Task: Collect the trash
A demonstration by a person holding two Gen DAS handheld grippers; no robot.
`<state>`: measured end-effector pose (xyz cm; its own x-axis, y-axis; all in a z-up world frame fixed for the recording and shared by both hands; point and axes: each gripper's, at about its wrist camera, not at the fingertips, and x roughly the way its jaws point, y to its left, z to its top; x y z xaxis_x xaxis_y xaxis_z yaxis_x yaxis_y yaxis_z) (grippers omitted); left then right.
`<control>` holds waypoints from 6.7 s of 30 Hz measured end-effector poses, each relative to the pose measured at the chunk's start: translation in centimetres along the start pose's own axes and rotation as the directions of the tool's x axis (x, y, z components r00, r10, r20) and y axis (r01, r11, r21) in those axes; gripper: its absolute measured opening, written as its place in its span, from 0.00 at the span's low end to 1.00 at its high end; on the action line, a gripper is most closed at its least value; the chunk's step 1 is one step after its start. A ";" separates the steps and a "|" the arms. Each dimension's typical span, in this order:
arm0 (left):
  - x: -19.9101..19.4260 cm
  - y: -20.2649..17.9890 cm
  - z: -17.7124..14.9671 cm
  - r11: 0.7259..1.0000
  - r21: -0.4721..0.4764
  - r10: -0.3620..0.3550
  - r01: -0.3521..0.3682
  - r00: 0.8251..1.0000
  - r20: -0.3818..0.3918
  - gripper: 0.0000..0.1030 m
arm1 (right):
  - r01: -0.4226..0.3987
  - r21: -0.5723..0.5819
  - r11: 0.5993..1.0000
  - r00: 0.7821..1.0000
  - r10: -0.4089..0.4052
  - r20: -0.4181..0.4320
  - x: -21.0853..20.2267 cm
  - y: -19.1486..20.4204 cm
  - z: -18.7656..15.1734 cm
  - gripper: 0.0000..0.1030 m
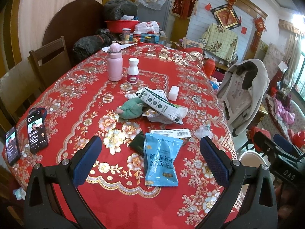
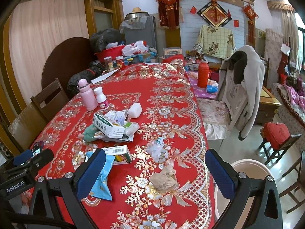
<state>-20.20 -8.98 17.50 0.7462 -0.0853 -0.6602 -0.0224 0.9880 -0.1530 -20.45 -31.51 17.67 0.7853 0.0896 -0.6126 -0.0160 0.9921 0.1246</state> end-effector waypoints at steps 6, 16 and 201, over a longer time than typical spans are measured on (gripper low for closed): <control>0.2 -0.1 0.3 1.000 -0.001 -0.001 0.001 1.000 -0.004 0.99 | 0.000 0.000 1.000 1.000 0.000 -0.004 0.1 -0.1 0.1 1.00; 1.1 -0.5 0.4 1.000 -0.001 -0.009 0.009 0.999 -0.035 0.99 | 0.006 0.003 1.000 1.000 -0.006 -0.025 0.8 -0.2 -0.1 1.00; 10.7 -10.3 -2.6 0.976 0.175 -0.075 0.130 0.954 -0.290 0.78 | 0.013 0.114 0.993 0.935 0.029 -0.352 8.2 -11.8 -3.6 0.67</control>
<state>-13.74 -20.43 10.13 0.5205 -0.1933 -0.8317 0.1918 0.9756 -0.1067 -16.04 -42.21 8.38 0.5159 0.1432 -0.8446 0.0646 0.9766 0.2050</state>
